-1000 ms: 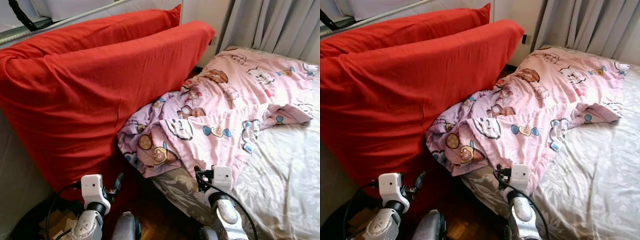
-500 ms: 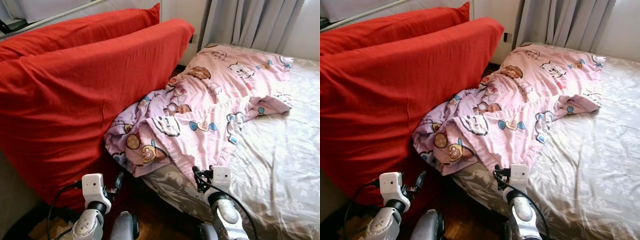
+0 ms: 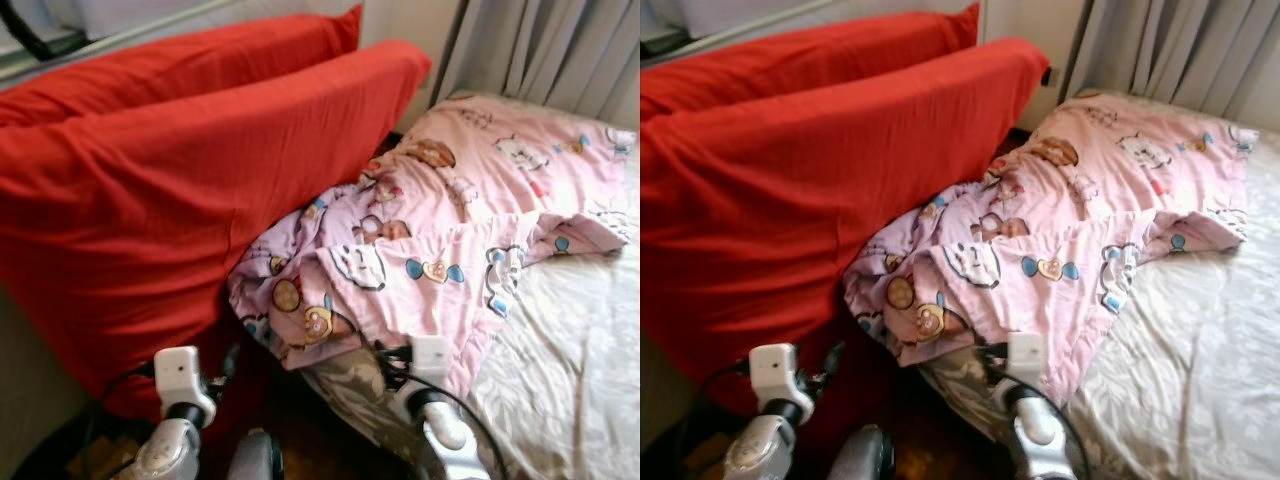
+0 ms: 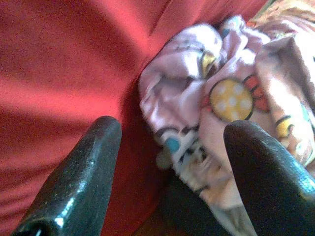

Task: Clean up the room

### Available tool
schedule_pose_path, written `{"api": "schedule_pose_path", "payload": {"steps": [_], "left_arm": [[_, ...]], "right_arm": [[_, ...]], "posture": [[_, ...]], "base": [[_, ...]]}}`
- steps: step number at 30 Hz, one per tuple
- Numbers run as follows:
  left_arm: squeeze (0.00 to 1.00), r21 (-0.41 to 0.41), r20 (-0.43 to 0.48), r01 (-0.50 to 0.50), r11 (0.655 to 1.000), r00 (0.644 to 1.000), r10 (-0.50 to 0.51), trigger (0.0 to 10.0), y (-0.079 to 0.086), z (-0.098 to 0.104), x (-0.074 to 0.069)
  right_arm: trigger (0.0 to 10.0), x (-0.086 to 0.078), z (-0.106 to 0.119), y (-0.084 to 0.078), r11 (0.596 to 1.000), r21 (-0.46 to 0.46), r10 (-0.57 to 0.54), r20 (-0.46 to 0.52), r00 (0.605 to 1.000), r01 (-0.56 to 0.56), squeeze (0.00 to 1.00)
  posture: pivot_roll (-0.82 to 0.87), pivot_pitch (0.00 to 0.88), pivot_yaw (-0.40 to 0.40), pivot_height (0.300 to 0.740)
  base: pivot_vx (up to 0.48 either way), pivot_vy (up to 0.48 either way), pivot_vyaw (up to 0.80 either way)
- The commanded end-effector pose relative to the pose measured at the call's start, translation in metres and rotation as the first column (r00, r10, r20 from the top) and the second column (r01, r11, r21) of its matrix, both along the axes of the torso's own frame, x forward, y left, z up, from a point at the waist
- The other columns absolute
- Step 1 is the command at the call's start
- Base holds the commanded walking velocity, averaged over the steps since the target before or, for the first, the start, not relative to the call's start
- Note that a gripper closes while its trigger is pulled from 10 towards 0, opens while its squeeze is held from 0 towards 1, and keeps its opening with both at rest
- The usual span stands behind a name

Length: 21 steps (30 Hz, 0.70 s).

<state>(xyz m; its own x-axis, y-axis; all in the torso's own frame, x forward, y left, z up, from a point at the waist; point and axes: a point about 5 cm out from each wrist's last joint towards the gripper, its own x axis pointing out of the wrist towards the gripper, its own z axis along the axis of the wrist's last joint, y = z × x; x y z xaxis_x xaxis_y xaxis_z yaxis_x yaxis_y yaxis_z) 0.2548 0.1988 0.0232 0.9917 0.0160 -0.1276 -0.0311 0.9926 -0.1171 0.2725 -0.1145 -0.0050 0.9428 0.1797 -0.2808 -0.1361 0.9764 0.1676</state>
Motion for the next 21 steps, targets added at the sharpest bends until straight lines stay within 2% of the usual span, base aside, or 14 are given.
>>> {"api": "schedule_pose_path", "payload": {"steps": [1, 5, 9, 12, 13, 14, 18, 21], "left_arm": [[0.0, -0.02, -0.014, 0.013, 1.0, 1.0, -0.013, 10.0, -0.006, -0.003, 0.0], [0.0, -0.02, -0.014, 0.012, 1.0, 1.0, -0.013, 10.0, -0.007, -0.003, -0.001], [0.0, -0.017, -0.017, 0.013, 1.0, 1.0, -0.013, 10.0, -0.007, -0.003, -0.001], [0.0, -0.016, -0.018, 0.013, 1.0, 1.0, -0.013, 10.0, -0.006, -0.003, -0.001], [0.0, -0.016, -0.018, 0.013, 1.0, 1.0, -0.013, 10.0, -0.006, -0.003, -0.002], [0.0, -0.015, -0.019, 0.013, 1.0, 1.0, -0.013, 10.0, -0.006, -0.003, -0.002], [0.0, -0.015, -0.023, 0.015, 1.0, 1.0, -0.016, 10.0, -0.007, -0.004, -0.004], [0.0, -0.015, -0.028, 0.018, 1.0, 0.999, -0.019, 10.0, -0.007, -0.005, -0.006]], "right_arm": [[10.0, -0.005, -0.007, -0.01, 1.0, -0.015, -0.026, -0.034, 0.999, 0.025, 0.0], [10.0, -0.007, -0.012, -0.013, 0.999, -0.026, -0.044, -0.068, 0.997, 0.043, 0.0], [10.0, -0.011, -0.019, -0.02, 0.994, -0.036, -0.108, -0.133, 0.985, 0.104, 0.0], [10.0, -0.016, -0.024, -0.024, 0.989, -0.009, -0.146, -0.182, 0.972, 0.147, 0.0], [10.0, -0.018, -0.027, -0.026, 0.987, -0.006, -0.161, -0.205, 0.965, 0.163, 0.15], [10.0, -0.021, -0.03, -0.028, 0.983, -0.011, -0.18, -0.229, 0.957, 0.182, 0.98], [10.0, -0.03, -0.039, -0.039, 0.959, -0.014, -0.275, -0.302, 0.913, 0.284, 1.0], [10.0, -0.036, -0.045, -0.045, 0.949, -0.005, -0.297, -0.35, 0.888, 0.315, 1.0]], "posture": [[0.02, 0.085, 0.005, 0.618], [0.02, 0.085, 0.006, 0.618], [0.02, 0.089, 0.006, 0.618], [0.03, 0.092, 0.007, 0.618], [0.02, 0.094, 0.007, 0.618], [0.02, 0.096, 0.008, 0.618], [0.02, 0.107, 0.01, 0.618], [0.02, 0.121, 0.011, 0.618]], "base": [[0.307, 0.0, 0.0], [0.297, 0.0, 0.0], [0.0, 0.0, 0.0], [0.0, 0.0, 0.0], [0.0, 0.0, 0.0], [0.0, 0.0, 0.0], [0.0, 0.0, 0.0], [0.0, 0.0, 0.0]]}}
